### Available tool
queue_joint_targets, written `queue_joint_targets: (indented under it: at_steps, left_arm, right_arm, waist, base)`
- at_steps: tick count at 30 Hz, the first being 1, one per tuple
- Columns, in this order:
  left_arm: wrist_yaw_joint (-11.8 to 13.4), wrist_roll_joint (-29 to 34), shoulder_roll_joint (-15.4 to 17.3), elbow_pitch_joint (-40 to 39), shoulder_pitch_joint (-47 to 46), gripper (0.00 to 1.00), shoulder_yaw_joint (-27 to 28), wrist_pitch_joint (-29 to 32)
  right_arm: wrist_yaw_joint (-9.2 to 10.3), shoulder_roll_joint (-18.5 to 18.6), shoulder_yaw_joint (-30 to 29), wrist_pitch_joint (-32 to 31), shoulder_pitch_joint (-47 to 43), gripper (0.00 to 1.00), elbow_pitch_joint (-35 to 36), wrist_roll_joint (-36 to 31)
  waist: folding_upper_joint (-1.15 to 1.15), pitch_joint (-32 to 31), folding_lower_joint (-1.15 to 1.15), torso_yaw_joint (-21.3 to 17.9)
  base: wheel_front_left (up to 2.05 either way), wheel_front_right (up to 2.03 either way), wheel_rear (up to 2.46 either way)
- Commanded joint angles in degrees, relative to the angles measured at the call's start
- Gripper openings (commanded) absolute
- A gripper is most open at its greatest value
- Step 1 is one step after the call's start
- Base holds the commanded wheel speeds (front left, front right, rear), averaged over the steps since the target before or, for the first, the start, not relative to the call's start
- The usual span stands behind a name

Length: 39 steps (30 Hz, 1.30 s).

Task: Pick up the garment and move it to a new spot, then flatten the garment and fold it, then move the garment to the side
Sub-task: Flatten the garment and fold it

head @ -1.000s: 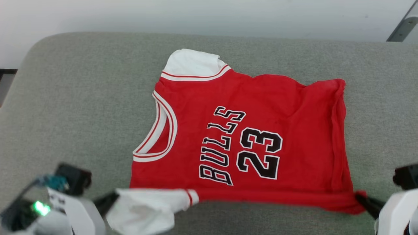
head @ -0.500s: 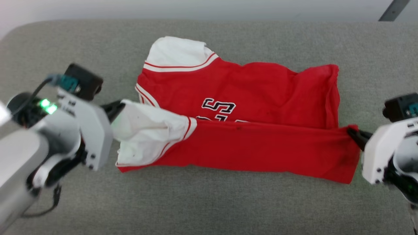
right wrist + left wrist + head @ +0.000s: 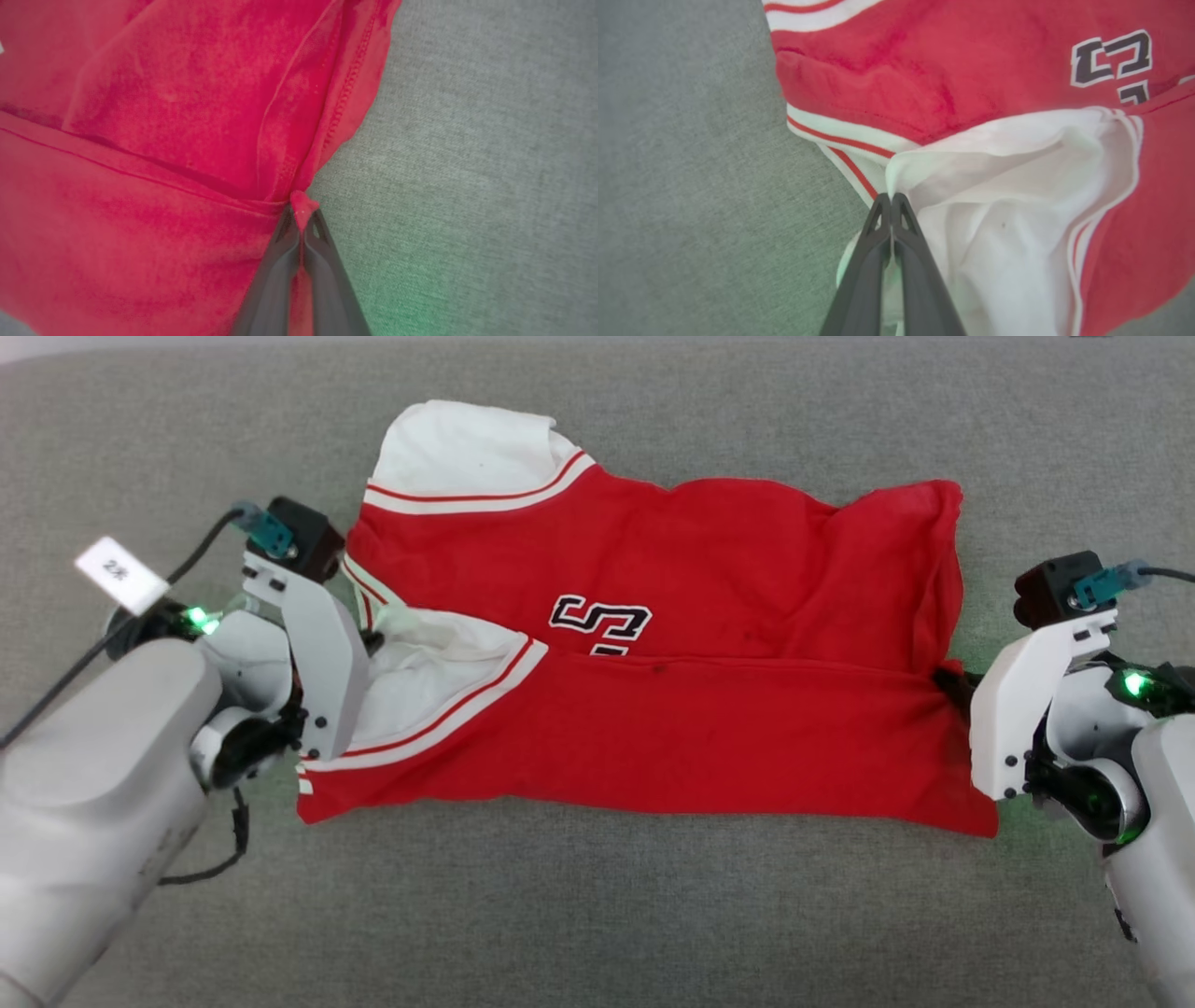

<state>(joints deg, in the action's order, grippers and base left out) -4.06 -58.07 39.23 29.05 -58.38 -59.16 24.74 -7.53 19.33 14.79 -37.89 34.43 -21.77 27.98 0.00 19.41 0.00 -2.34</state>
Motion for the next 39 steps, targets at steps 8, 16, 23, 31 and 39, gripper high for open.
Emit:
queue_joint_targets:
  at_steps: [8,16,23,31,39]
  left_arm:
    - [-2.51,-2.81,-4.37,9.01,-1.17,0.24,-1.23,2.31]
    - [-3.01,-3.40,-4.26,9.82,-3.48,1.00,-0.98,2.02]
    - [-1.92,-4.16,-2.62,6.61,-2.77,1.00,-0.64,2.59]
    - [2.85,-6.58,1.21,-3.65,0.52,1.00,-0.36,6.98]
    - [10.49,-10.51,6.58,-15.62,5.12,1.00,-0.56,13.91]
  right_arm:
    - [0.10,-0.10,3.81,0.86,3.25,0.09,-6.01,2.21]
    - [0.09,1.28,4.40,2.62,3.96,1.00,-6.33,4.29]
    - [0.09,2.38,1.61,7.37,0.94,1.00,-2.65,4.77]
    - [0.09,1.16,-5.49,19.49,-5.62,1.00,5.36,-1.42]
    - [0.09,-3.27,-12.65,29.06,-13.20,1.00,13.95,-9.29]
  waist:
    - [0.00,-0.04,0.00,-0.17]
    - [0.00,-2.34,0.00,0.88]
    - [0.00,-5.36,0.00,2.23]
    - [0.00,-8.26,0.00,3.44]
    - [0.00,-10.06,0.00,3.45]
  base:
    - [0.00,0.00,0.00]
    - [0.00,0.00,0.00]
    - [0.00,0.00,0.00]
    - [0.00,0.00,0.00]
    - [0.00,0.00,0.00]
